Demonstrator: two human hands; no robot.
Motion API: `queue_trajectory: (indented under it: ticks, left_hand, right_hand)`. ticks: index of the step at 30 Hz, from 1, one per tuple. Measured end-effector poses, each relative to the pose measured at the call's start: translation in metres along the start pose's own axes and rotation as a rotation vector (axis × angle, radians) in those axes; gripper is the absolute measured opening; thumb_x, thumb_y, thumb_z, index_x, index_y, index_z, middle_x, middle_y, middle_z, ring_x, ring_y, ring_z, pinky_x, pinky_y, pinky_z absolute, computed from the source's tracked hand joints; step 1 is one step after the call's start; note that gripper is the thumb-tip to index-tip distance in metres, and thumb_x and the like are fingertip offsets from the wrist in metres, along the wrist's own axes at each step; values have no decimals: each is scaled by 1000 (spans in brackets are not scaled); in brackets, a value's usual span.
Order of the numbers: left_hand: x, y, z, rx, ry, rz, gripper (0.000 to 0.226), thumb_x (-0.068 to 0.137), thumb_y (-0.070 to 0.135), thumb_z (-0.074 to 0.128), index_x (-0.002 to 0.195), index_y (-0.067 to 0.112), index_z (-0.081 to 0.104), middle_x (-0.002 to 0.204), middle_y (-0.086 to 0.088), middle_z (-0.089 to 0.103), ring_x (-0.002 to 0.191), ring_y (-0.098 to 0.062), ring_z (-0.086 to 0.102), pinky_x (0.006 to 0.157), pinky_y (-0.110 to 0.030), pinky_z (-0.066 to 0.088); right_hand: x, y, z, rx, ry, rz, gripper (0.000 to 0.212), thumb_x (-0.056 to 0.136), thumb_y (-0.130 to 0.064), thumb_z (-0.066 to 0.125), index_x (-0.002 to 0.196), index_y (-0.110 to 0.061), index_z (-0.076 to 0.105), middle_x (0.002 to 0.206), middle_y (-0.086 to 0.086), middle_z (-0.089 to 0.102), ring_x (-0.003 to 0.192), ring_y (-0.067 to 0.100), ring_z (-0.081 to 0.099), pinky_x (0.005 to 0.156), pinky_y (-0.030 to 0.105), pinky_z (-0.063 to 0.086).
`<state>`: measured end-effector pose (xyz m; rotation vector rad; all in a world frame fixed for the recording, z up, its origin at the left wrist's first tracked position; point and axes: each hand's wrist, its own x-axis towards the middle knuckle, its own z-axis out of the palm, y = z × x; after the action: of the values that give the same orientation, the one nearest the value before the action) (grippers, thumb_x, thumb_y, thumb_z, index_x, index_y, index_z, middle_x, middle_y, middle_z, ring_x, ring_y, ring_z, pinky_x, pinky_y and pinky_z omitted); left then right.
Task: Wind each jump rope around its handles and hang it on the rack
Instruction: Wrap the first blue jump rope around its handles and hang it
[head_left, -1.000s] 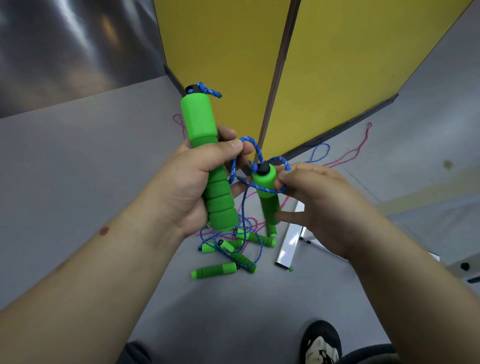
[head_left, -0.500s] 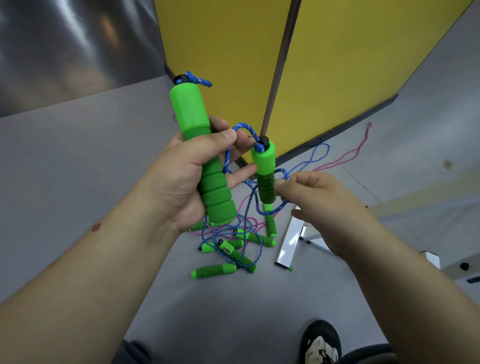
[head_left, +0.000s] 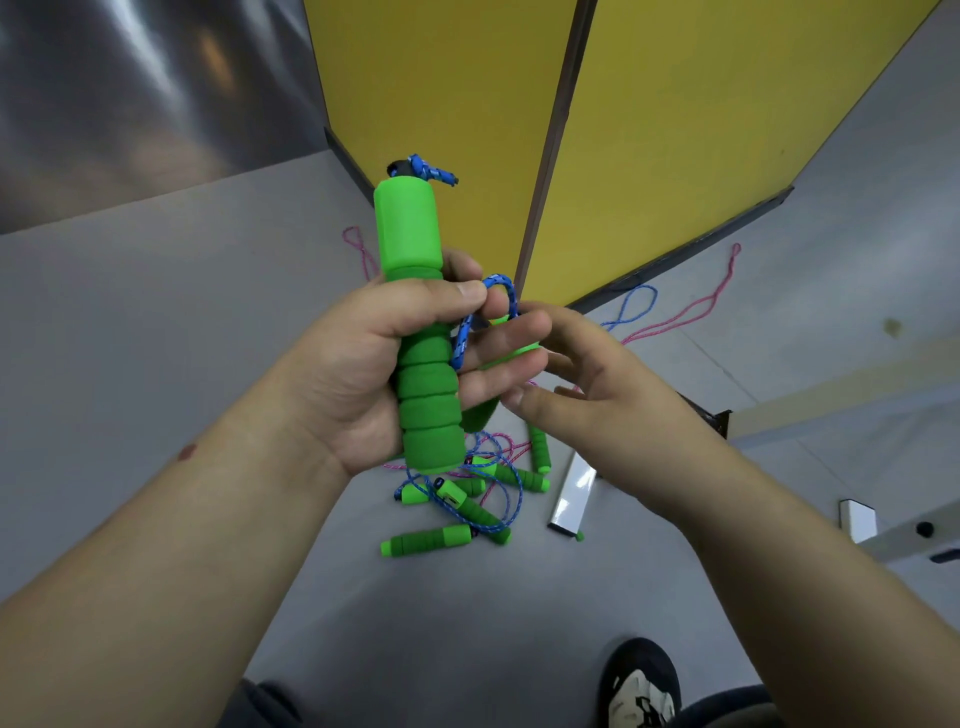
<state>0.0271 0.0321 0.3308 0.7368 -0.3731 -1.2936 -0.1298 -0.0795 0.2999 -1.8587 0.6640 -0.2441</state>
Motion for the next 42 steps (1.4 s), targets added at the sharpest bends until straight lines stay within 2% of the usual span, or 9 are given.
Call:
queue_trajectory:
  ticks: [8, 11, 16, 19, 22, 25, 29, 35, 42]
  left_hand:
    - [-2, 2, 6, 148, 74, -47, 18, 79, 10, 67, 94, 17, 62, 80, -2, 71, 80, -28, 78, 67, -39, 65]
    - [2, -4, 5, 350, 194, -15, 13, 91, 19, 70, 100, 20, 61, 96, -1, 69, 77, -23, 77, 58, -31, 61]
    - [5, -14, 0, 687, 290, 32, 20, 97, 36, 69, 103, 22, 56, 91, 4, 62, 59, -12, 63, 51, -27, 51]
    - [6, -16, -4, 802, 288, 27, 33, 88, 44, 79, 106, 25, 58, 83, 6, 65, 62, -15, 64, 60, -37, 55]
    - [4, -20, -3, 881, 241, -9, 53, 66, 57, 81, 109, 33, 61, 95, 2, 73, 88, -25, 75, 85, -55, 62]
    - [1, -23, 2, 945, 172, -29, 65, 56, 53, 86, 113, 39, 58, 107, 4, 75, 101, -20, 75, 90, -56, 60]
    - [-5, -24, 23, 1183, 252, 28, 73, 44, 58, 87, 107, 47, 51, 107, 4, 72, 93, -14, 74, 83, -49, 62]
    - [-21, -28, 55, 1301, 314, 132, 60, 61, 46, 91, 104, 38, 50, 90, 11, 72, 80, -9, 73, 77, -48, 61]
    - [-47, -24, 73, 1471, 289, 124, 51, 63, 40, 84, 98, 32, 48, 79, 4, 68, 70, -16, 70, 65, -47, 60]
  right_hand:
    - [-1, -6, -1, 242, 44, 10, 34, 86, -36, 66, 113, -15, 66, 108, 23, 66, 97, 19, 65, 92, 51, 54]
    - [1, -8, -6, 394, 127, 75, 27, 86, -40, 66, 101, -18, 70, 88, 8, 63, 83, 20, 62, 82, 45, 56]
    - [2, -12, -6, 649, 163, 128, 26, 89, -33, 67, 104, -13, 64, 86, 5, 54, 79, 23, 56, 86, 62, 54]
    - [0, -15, -5, 685, 128, 102, 28, 94, -26, 66, 115, -8, 58, 95, 11, 56, 81, 27, 64, 73, 47, 59]
    - [-3, -18, -3, 708, 98, 66, 28, 97, -16, 62, 121, -5, 55, 108, 24, 63, 91, 37, 69, 72, 47, 60]
    - [-4, -21, -3, 690, 82, 60, 32, 98, -14, 61, 129, -9, 55, 114, 20, 70, 95, 31, 71, 76, 49, 60]
    - [-10, -26, -8, 666, 66, 47, 33, 96, -12, 64, 128, -15, 55, 119, 18, 70, 95, 26, 72, 74, 47, 56]
    - [-30, -36, -20, 658, 66, -49, 32, 94, -5, 65, 124, -12, 54, 110, 8, 72, 95, 22, 71, 63, 30, 56]
    - [-51, -49, -25, 330, 156, -174, 48, 91, -30, 69, 135, -36, 50, 99, -4, 68, 81, 14, 61, 65, 32, 52]
